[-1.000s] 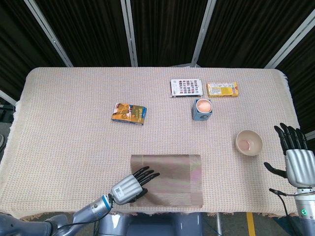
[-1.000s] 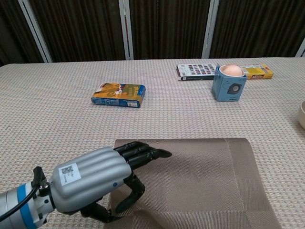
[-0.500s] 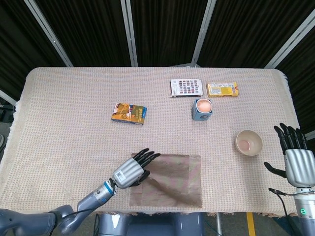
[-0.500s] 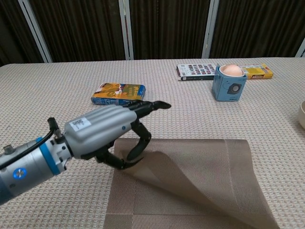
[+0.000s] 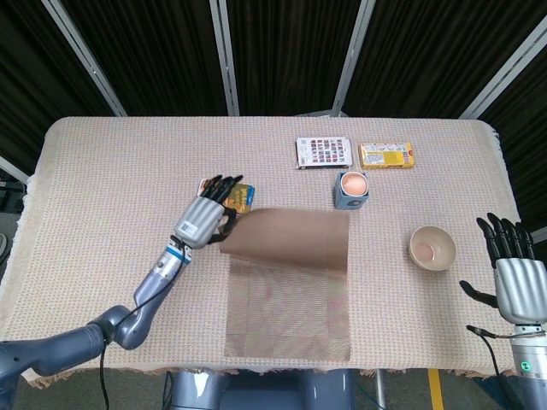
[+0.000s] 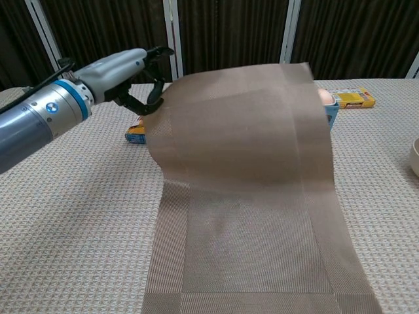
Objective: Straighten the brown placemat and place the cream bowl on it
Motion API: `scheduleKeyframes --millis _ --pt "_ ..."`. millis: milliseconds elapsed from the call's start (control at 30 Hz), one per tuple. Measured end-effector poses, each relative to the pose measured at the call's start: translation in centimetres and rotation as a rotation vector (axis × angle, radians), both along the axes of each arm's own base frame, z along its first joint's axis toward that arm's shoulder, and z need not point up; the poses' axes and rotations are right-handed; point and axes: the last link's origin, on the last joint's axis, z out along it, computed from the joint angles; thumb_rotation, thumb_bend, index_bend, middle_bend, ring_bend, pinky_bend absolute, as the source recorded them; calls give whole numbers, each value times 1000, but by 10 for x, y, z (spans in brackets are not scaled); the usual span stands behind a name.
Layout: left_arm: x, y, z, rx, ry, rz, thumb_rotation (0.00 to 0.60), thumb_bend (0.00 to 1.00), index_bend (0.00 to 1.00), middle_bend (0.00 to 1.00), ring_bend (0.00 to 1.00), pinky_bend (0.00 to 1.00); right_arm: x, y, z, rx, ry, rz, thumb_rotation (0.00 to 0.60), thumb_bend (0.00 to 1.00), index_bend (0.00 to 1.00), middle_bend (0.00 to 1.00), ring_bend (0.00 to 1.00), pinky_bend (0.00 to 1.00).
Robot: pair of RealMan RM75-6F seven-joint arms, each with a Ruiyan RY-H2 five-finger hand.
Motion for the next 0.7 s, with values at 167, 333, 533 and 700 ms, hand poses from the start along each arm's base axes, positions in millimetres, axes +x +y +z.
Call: scheduleKeyframes --millis 167,333,533,700 --pt "-37 35 27 79 20 159 600 655 696 0 0 0 2 1 -2 3 9 4 600 0 0 0 0 0" --pt "-72 44 45 107 57 241 600 0 0 0 0 0 2 1 -6 14 19 2 600 0 0 0 0 0" --pt "-97 40 62 107 84 306 600 0 0 0 0 0 1 1 -12 42 27 1 600 0 0 0 0 0" --pt "-108 27 96 178 95 306 600 0 0 0 0 0 5 0 -23 96 36 32 600 0 0 0 0 0"
